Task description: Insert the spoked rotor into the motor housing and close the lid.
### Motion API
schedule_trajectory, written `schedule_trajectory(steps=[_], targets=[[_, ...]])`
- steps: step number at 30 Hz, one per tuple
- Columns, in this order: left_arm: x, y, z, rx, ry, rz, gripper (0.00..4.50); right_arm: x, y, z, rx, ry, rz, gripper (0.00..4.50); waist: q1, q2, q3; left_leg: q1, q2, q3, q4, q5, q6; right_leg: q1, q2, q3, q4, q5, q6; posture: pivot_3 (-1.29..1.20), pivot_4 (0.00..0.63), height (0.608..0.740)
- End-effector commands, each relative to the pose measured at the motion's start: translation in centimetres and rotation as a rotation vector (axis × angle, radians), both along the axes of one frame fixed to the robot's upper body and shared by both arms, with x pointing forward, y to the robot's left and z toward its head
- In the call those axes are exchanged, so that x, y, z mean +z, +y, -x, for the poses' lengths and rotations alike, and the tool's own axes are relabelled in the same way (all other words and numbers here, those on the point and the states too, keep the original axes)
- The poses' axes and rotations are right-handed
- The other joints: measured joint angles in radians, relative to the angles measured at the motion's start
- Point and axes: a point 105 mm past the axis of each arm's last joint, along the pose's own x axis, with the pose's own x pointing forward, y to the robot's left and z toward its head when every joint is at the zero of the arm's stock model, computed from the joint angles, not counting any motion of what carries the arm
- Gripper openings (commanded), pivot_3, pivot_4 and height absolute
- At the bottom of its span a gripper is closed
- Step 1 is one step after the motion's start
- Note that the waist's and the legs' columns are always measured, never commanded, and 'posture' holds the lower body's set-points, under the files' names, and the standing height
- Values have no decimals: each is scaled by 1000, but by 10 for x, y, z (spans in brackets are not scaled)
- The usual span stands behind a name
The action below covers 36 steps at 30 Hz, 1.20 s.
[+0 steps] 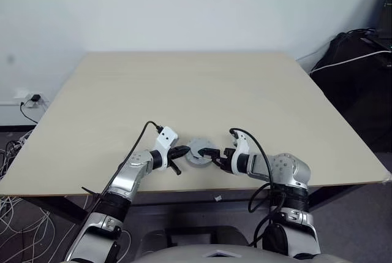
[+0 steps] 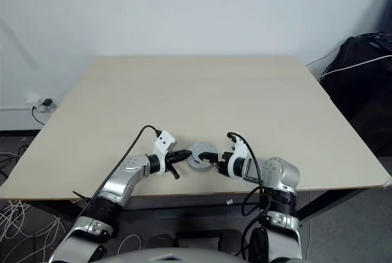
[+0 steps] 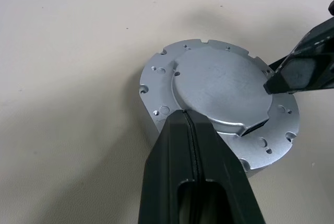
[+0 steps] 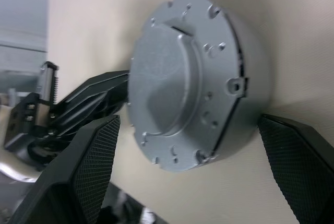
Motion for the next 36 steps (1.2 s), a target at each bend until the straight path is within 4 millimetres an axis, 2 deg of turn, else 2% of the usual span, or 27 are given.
schedule_trajectory(steps=[1,9,14,27,33,36], targets=[[-9,-6,8,-32,42,-10,0,9,8,-3,-3,-29,-88,4474,-1,0,0,0,0,0,0,0,0,0,0,0,0,0,0,0,0,740],[-8,-7,9,-35,43,-9,0,10,8,-5,-50,-28,-129,4474,-4,0,0,0,0,0,0,0,0,0,0,0,0,0,0,0,0,740],[-8,-8,9,-37,43,-9,0,20,11,-10,-90,-38,-199,4474,-6,0,0,0,0,0,0,0,0,0,0,0,0,0,0,0,0,740],[-8,-8,10,-35,44,-8,0,31,23,-3,-37,-36,-275,4474,-6,1,0,-3,0,0,-1,0,0,-4,0,1,0,0,0,0,0,740],[-9,-8,10,-37,45,-9,0,31,24,-5,-65,-42,-285,4474,-7,1,1,-5,0,0,-1,0,0,-5,0,0,0,2,3,0,0,740],[-8,-8,10,-38,45,-9,0,28,22,-6,-91,-35,-270,3936,-7,1,1,-5,0,0,-1,0,0,-5,0,0,0,2,3,0,0,740]])
